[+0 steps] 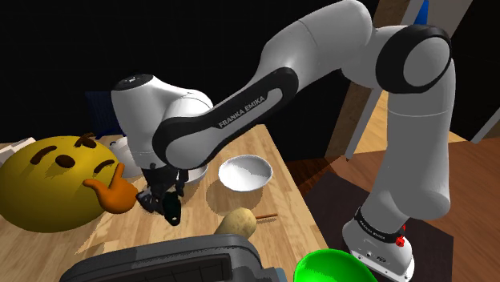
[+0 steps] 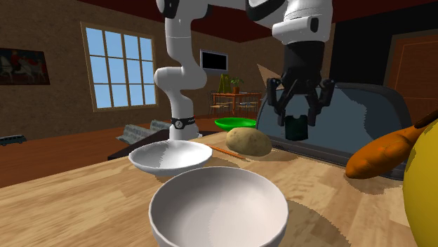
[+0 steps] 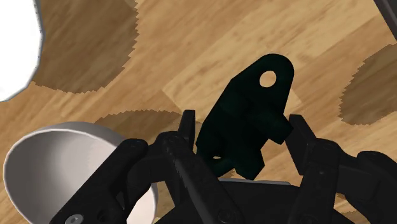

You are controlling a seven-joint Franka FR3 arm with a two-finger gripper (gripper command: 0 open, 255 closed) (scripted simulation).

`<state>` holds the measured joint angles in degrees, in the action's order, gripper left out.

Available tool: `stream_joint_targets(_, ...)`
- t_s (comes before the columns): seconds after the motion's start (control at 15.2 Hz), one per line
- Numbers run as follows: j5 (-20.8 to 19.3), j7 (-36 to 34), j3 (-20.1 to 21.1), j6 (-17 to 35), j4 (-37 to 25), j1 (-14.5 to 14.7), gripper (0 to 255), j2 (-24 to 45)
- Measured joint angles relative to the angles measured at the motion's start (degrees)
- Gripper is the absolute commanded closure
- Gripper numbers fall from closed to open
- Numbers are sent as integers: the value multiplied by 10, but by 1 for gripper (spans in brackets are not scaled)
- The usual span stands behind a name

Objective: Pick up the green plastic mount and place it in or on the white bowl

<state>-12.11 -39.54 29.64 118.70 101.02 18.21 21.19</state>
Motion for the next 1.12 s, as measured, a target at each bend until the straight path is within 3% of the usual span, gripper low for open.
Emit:
stream_joint_targets(0.26, 11, 10, 3, -15, 1, -8, 255, -19)
stream_joint_targets(1.12, 117, 205, -36, 38, 221, -129, 255, -215)
